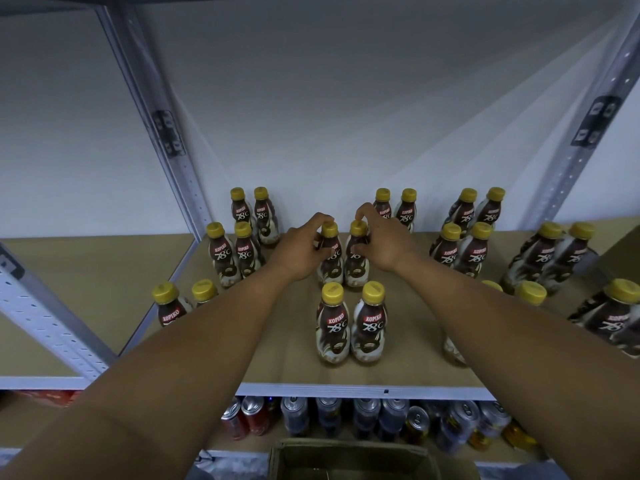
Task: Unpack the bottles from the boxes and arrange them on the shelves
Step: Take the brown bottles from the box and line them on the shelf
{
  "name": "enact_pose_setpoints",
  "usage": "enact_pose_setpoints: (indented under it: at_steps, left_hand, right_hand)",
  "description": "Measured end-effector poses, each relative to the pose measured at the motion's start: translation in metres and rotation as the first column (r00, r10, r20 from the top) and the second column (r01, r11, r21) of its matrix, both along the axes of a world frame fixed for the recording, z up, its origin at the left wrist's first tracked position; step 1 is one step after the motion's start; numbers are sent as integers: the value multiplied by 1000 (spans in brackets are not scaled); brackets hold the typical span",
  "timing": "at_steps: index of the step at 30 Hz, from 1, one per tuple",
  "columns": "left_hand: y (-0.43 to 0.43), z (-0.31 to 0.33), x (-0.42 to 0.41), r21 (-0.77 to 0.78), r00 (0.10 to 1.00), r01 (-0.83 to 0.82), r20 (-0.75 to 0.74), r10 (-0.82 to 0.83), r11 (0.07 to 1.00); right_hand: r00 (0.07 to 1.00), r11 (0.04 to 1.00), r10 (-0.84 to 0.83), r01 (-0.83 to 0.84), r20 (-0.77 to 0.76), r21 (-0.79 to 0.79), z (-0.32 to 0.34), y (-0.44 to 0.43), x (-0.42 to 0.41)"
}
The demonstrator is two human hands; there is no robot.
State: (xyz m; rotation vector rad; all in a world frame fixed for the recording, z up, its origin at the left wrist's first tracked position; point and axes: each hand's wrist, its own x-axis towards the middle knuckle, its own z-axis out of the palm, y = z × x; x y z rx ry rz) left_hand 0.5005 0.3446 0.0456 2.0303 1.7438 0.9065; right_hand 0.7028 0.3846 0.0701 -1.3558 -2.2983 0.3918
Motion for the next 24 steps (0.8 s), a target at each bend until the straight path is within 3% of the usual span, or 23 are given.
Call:
enact_pose_setpoints:
  at_steps: [13, 24]
  left_hand:
    - [-4, 13, -5, -20, 999, 28, -41, -29, 999]
    - [41, 65, 5, 105, 995, -65, 83, 57, 992]
  right_hand:
    - [1000, 1000, 8, -7, -8, 5, 6, 6, 6]
    - [986, 985, -149, 155, -70, 82, 56, 61, 48]
